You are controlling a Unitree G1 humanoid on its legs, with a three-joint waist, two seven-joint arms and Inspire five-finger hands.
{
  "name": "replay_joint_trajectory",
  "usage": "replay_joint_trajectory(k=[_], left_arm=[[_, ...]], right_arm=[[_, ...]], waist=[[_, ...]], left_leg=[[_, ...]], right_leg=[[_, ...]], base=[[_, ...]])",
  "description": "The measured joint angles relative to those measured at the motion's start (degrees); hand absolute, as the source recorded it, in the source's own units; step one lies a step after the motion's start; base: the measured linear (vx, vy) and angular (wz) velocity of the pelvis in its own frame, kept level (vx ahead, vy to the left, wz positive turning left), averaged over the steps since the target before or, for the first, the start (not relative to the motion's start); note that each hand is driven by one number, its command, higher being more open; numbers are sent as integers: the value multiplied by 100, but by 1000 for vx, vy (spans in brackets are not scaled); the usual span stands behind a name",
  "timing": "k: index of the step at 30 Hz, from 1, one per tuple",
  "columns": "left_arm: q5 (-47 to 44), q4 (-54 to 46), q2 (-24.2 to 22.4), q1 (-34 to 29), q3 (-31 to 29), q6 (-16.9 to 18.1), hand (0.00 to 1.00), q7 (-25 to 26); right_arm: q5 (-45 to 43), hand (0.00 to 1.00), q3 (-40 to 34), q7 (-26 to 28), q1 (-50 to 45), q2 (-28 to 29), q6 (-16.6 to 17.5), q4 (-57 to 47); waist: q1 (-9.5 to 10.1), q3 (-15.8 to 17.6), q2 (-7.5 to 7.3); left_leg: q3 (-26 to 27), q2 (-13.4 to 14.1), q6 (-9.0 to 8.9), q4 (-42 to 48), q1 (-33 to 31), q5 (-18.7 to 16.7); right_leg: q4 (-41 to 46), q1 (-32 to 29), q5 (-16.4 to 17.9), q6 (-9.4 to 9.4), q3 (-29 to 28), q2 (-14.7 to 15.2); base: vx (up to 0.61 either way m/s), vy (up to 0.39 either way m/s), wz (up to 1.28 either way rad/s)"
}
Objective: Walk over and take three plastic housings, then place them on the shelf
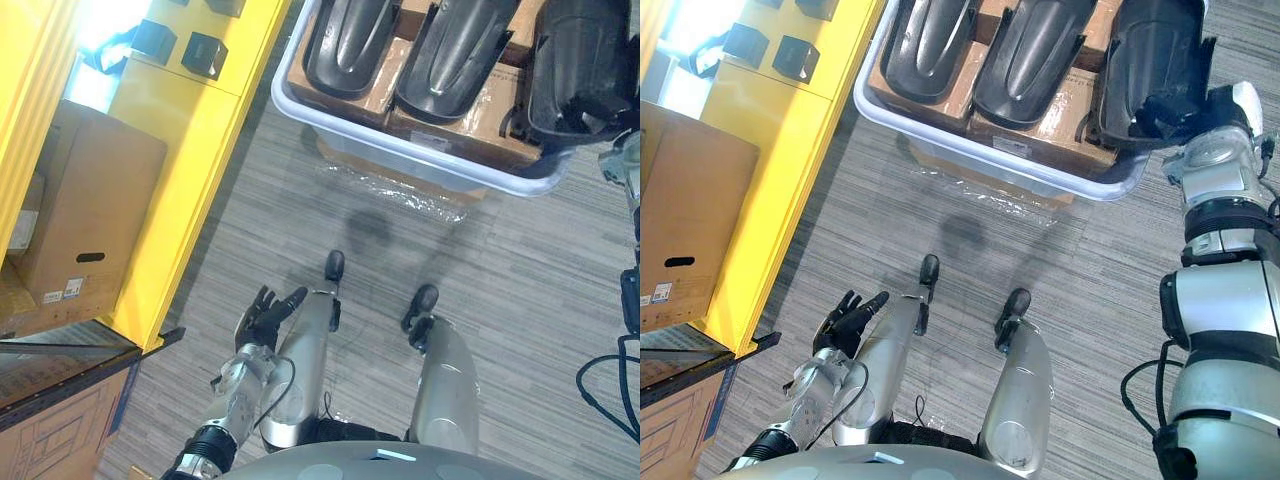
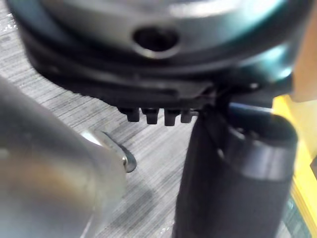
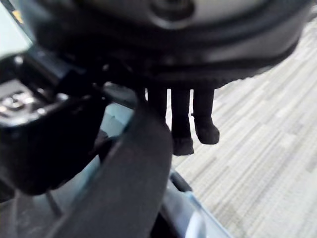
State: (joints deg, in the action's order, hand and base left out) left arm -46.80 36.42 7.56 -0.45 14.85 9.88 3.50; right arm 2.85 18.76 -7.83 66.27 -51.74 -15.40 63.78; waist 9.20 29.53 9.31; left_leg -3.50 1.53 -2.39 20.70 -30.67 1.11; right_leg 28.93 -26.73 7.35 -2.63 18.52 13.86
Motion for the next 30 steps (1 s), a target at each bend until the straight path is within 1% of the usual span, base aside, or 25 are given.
replay_joint_trajectory(k=[1,5,7,8,11,13,16,18,19,21,22,23,24,26,27,28,29,30], left_arm=[[1,-12,1,-16,0,0,100,5],[9,-114,28,-157,-4,1,100,4],[9,-190,55,-260,-5,-1,100,6],[10,-254,78,-326,-7,-8,100,7],[10,-459,117,-476,-17,-9,100,11],[11,-612,143,-543,-22,-15,100,20],[16,-1165,135,-797,-74,-20,100,51],[18,-1650,131,-1028,-150,-57,100,132],[16,-1785,131,-1083,-165,-85,100,139],[10,-2179,129,-1144,-165,-176,100,179],[7,-2272,136,-1142,-177,-201,100,202],[2,-2423,140,-1102,-211,-266,100,229],[2,-2548,141,-1070,-219,-298,100,238],[6,-2729,144,-1001,-219,-398,100,241],[9,-2764,140,-954,-217,-408,100,241],[11,-2787,141,-789,-212,-441,100,239],[11,-2787,142,-706,-218,-478,100,239],[8,-2789,146,-499,-217,-521,100,232]], right_arm=[[136,0,11,6,-4,0,-7,-5],[159,0,107,2,-97,1,8,-5],[431,0,95,-11,-195,1,23,-74],[569,0,90,-24,-272,1,42,-174],[590,0,-77,-61,-413,1,61,-496],[606,0,-263,-192,-578,1,63,-675],[616,0,-707,-472,-934,1,88,-1021],[786,0,-970,-724,-1294,1,109,-1522],[810,0,-1040,-795,-1405,2,119,-1677],[831,0,-1411,-1195,-1861,103,189,-2276],[878,0,-1505,-1281,-1928,186,209,-2395],[1052,0,-1659,-1463,-2108,362,244,-2667],[1159,0,-1800,-1602,-2348,535,259,-2952],[1269,0,-1854,-1736,-2714,758,321,-3252],[1272,0,-1863,-1763,-2818,835,340,-3338],[1364,0,-1866,-1784,-3085,1031,355,-3546],[1466,0,-1867,-1785,-3195,1115,369,-3615],[1519,0,-1865,-1785,-3421,1259,482,-3802]], waist=[[7,0,0],[-6,3,-4],[-28,7,-12],[-52,18,-33],[-135,46,-78],[-168,76,-136],[-191,117,-257],[-289,113,-373],[-311,111,-404],[-361,19,-572],[-401,-18,-634],[-473,-98,-749],[-501,-225,-856],[-571,-468,-975],[-605,-502,-990],[-647,-641,-1026],[-650,-750,-1035],[-659,-957,-1033]], left_leg=[[-1,-1,1,-4,28,-1],[-4,0,4,-71,147,2],[-5,8,9,-102,232,0],[-7,15,14,-103,293,-9],[-15,39,19,-133,426,-28],[-9,48,18,-213,587,-29],[44,86,16,-419,935,-30],[76,103,11,-636,1244,-10],[89,108,9,-705,1338,-4],[178,113,5,-1015,1627,43],[192,113,7,-1090,1674,57],[222,114,7,-1230,1766,84],[277,121,7,-1324,1826,84],[324,119,9,-1420,1908,86],[344,118,9,-1444,1976,86],[463,124,9,-1547,2159,85],[513,121,9,-1584,2179,84],[596,123,9,-1675,2242,84]], right_leg=[[-9,29,0,0,5,0],[-127,172,-35,-12,25,-19],[-216,293,-51,-32,41,-42],[-266,381,-58,-40,56,-57],[-427,581,-93,-76,79,-112],[-539,755,-118,-85,78,-137],[-826,1113,-212,-95,74,-215],[-1085,1429,-288,-125,75,-268],[-1164,1514,-311,-132,74,-283],[-1435,1739,-375,-159,54,-313],[-1496,1775,-387,-163,46,-319],[-1626,1853,-434,-168,19,-340],[-1757,1899,-476,-176,-2,-362],[-1961,2012,-546,-215,-15,-384],[-2027,2103,-582,-218,-8,-392],[-2156,2267,-633,-222,-11,-402],[-2222,2296,-642,-230,-18,-403],[-2348,2356,-685,-243,-25,-417]], base=[[11,12,3],[8,5,0],[45,22,1],[41,17,1],[62,29,1],[56,25,-1],[69,19,-8],[85,15,-5],[88,7,-8],[91,-1,-12],[104,-6,-9],[120,-5,-12],[156,-8,-15],[173,-4,-9],[152,10,-3],[119,17,-4],[144,16,-10],[116,9,-11]])
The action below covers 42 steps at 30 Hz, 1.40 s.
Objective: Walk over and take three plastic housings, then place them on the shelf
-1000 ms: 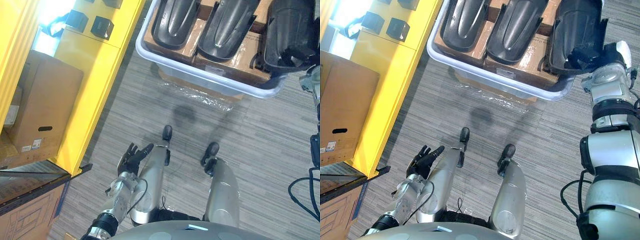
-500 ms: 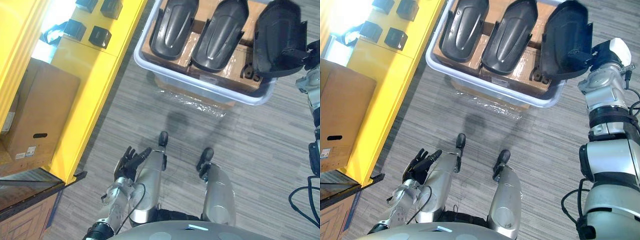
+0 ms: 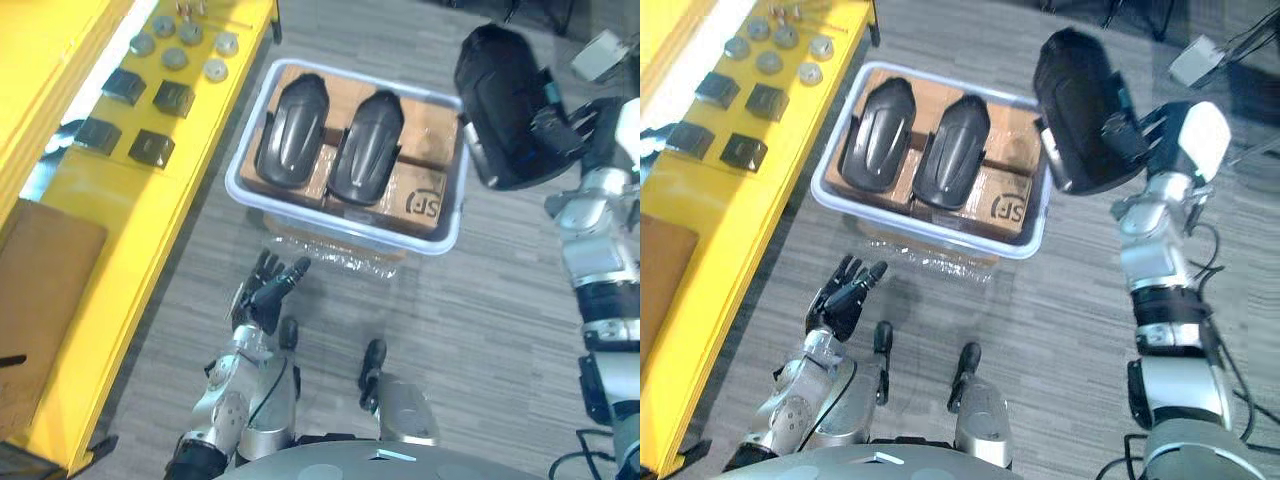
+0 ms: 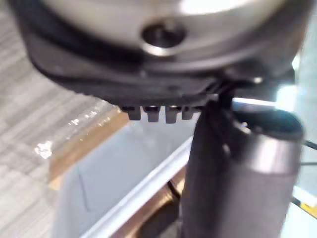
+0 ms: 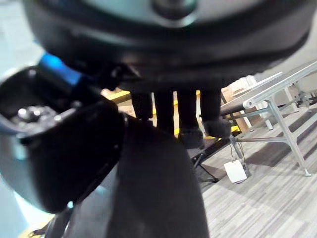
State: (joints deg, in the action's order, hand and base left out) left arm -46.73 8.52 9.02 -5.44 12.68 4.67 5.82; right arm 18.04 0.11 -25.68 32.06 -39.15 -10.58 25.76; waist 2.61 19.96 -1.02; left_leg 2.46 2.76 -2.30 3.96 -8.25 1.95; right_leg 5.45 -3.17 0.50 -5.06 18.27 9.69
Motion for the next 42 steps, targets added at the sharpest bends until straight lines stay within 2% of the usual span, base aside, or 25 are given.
replay_joint_trajectory(k=[2,4,9,11,13,18,26,34,35,38,42], left_arm=[[-59,-10,1,274,-8,-32,100,-34],[-241,-11,20,514,2,-188,100,-100],[-1450,-4,25,1091,120,-643,100,-495],[-1773,0,7,1272,231,-722,100,-682],[-2086,5,-42,1464,320,-740,100,-845],[-2375,116,-246,1750,414,-709,100,-1230],[-2502,422,-249,1896,667,-721,100,-1406],[-2438,479,-246,1897,736,-722,100,-1099],[-2437,479,-244,1898,774,-719,0,-998],[-2429,488,-243,1899,903,-696,0,-643],[-2440,493,-270,1906,955,-465,0,-302]], right_arm=[[186,0,1,0,-107,189,124,-186],[354,0,14,0,-274,398,312,-438],[696,0,76,-10,-638,875,1061,-1025],[854,0,121,-20,-712,1027,1314,-1114],[862,0,208,-19,-724,1152,1519,-1153],[856,0,510,52,-1051,1397,1881,-1324],[851,0,871,380,-1178,1642,1909,-1324],[706,0,936,459,-1375,1930,2103,-1324],[609,0,966,497,-1409,1931,2154,-1324],[581,0,1056,555,-1545,1990,2169,-1324],[530,0,1200,673,-1705,2219,2225,-1374]], waist=[[-20,-34,4],[-78,-233,5],[-301,-630,0],[-326,-766,-30],[-432,-874,-32],[-468,-1075,-10],[-470,-1110,18],[-470,-1241,-5],[-466,-1260,-7],[-455,-1348,-35],[-472,-1386,-79]], left_leg=[[81,3,0,-113,199,0],[171,0,0,-248,313,0],[425,4,11,-527,719,8],[533,4,11,-577,790,8],[555,1,27,-631,820,27],[674,-3,17,-881,1048,101],[686,-5,23,-883,1089,152],[669,-16,29,-886,1086,185],[666,-16,29,-897,1086,187],[659,-14,29,-900,1079,190],[666,-13,28,-901,1068,195]], right_leg=[[-109,151,-38,-12,-66,-16],[-201,194,-56,-30,-140,-20],[-456,427,-235,-58,-370,-57],[-551,459,-281,-61,-463,-66],[-661,501,-348,-59,-471,-78],[-764,575,-358,-61,-606,-102],[-779,623,-391,-53,-611,-106],[-870,671,-448,-54,-606,-108],[-870,671,-449,-52,-605,-108],[-882,671,-449,-52,-605,-113],[-928,673,-482,-44,-609,-116]], base=[[69,2,-20],[49,3,-22],[43,15,-26],[4,10,-25],[-20,2,-16],[-46,-6,-14],[-40,-6,0],[-4,-1,0],[-31,-7,1],[0,0,0],[0,0,0]])
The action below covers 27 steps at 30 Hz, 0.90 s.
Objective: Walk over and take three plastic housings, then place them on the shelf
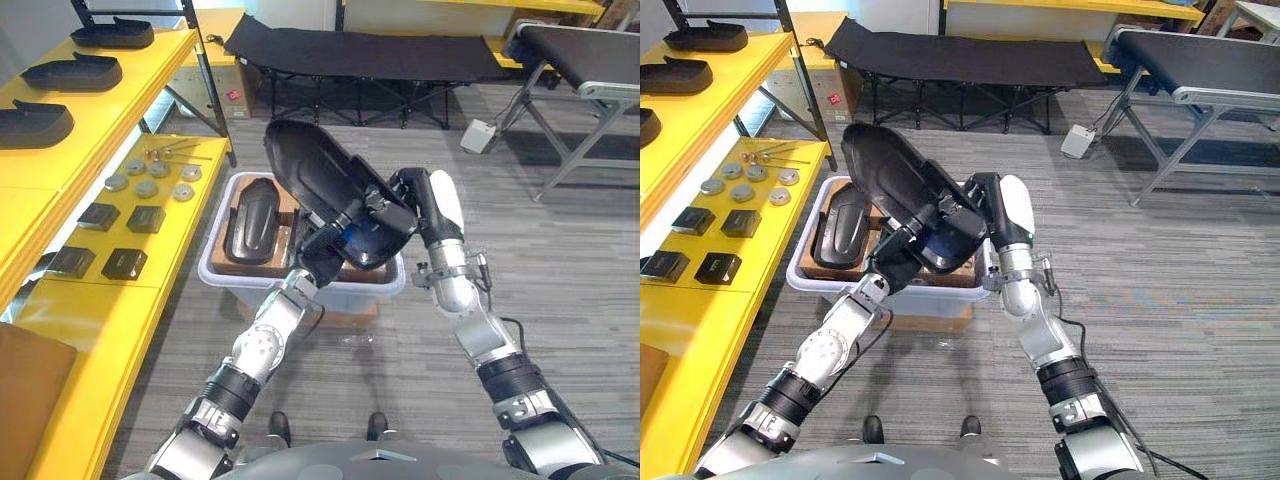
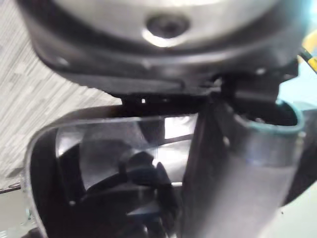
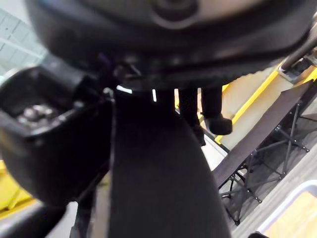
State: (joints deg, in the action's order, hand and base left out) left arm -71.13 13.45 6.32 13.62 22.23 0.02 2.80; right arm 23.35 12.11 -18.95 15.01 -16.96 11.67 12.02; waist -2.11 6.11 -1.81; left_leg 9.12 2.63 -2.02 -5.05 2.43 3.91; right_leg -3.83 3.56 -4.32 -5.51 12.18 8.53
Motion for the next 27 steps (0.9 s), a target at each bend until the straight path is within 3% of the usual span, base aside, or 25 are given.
replay_joint_trajectory(k=[6,14,15,20,27], left_arm=[[-15,0,-102,1,-14,303,0,317],[128,-2,-108,1,60,514,0,349],[148,-2,-110,1,74,514,0,350],[224,-6,-236,0,67,586,0,485],[1816,-296,-426,-44,-284,738,0,1176]], right_arm=[[-141,0,139,65,-282,165,33,-199],[-183,0,160,16,-453,421,30,-331],[-185,100,134,13,-494,449,30,-350],[-389,100,188,3,-736,584,99,-401],[-1246,100,387,212,-1215,781,91,-408]], waist=[[6,-35,-55],[-39,-69,-117],[-46,-71,-130],[-65,-88,-169],[-111,-119,-224]], left_leg=[[1,1,-1,-1,1,0],[10,0,-1,-2,4,0],[11,1,-1,-3,5,0],[13,2,-1,-4,7,0],[52,-1,-4,-4,14,2]], right_leg=[[-30,18,-15,4,2,-6],[-29,17,-14,4,-1,-3],[-30,17,-14,5,-1,-3],[-31,17,-13,6,-1,-3],[-7,2,-6,18,7,-39]], base=[[0,0,0],[0,0,0],[0,0,0],[0,0,0],[0,0,0]])
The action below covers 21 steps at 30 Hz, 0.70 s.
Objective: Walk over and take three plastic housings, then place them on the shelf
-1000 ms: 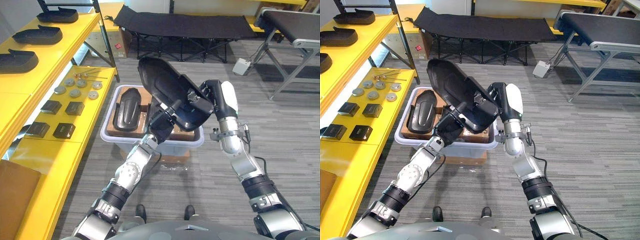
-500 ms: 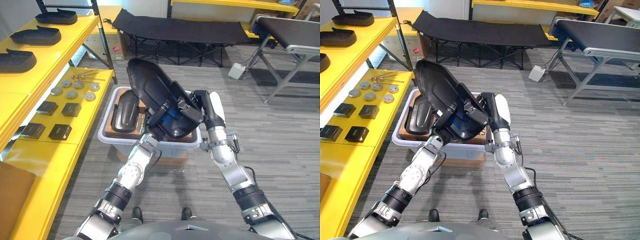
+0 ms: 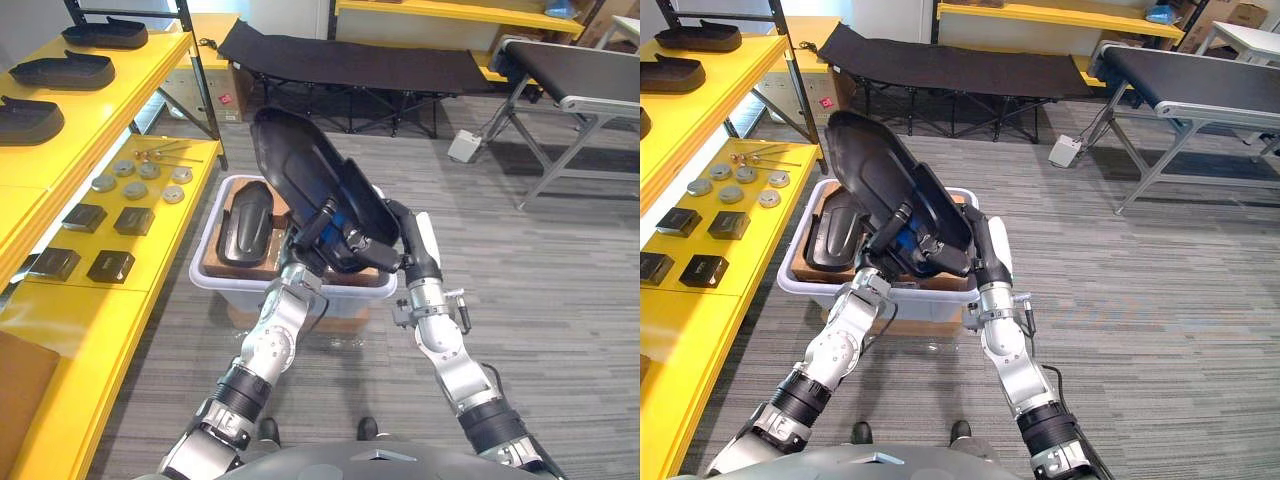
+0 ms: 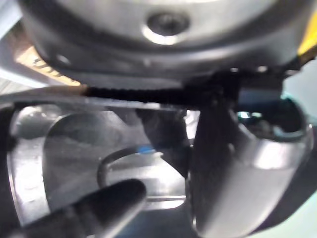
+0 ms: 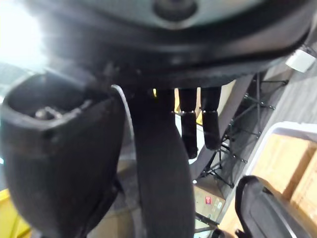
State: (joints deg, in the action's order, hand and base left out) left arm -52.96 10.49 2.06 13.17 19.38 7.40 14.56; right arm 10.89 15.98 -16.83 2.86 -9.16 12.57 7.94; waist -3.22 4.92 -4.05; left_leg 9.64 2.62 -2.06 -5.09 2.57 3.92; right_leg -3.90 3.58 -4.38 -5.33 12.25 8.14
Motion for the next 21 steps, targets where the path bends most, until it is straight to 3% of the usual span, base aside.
replay_joint_trajectory(k=[7,12,14,18,21], left_arm=[[2710,-813,-229,-248,-230,378,0,547],[6036,-1481,-99,-840,-547,400,0,1312],[6845,-1698,32,-1107,-680,399,0,1431],[7355,-1944,331,-1578,-857,397,0,1487],[7151,-1945,346,-1919,-933,394,0,1490]], right_arm=[[-988,100,37,9,-199,389,-59,-13],[-2121,100,-374,506,-780,497,40,-458],[-2514,100,-631,705,-1029,498,70,-633],[-3412,100,-1282,1074,-1492,521,70,-699],[-3423,100,-1568,1153,-1745,574,68,-705]], waist=[[-3,-16,17],[-16,-71,110],[-17,-99,157],[-25,-190,231],[-38,-228,267]], left_leg=[[6,0,-3,0,-1,2],[11,2,-14,0,-14,-6],[13,3,-58,0,-20,-38],[35,8,-77,-1,-107,-59],[106,17,-76,0,-159,-58]], right_leg=[[85,-51,37,42,1,1],[73,-64,48,41,1,-1],[71,-71,56,41,0,-2],[71,-181,117,56,-14,-5],[67,-256,90,49,-90,-15]], base=[[0,0,0],[0,0,0],[0,0,0],[-4,-1,-1],[9,-2,-13]])
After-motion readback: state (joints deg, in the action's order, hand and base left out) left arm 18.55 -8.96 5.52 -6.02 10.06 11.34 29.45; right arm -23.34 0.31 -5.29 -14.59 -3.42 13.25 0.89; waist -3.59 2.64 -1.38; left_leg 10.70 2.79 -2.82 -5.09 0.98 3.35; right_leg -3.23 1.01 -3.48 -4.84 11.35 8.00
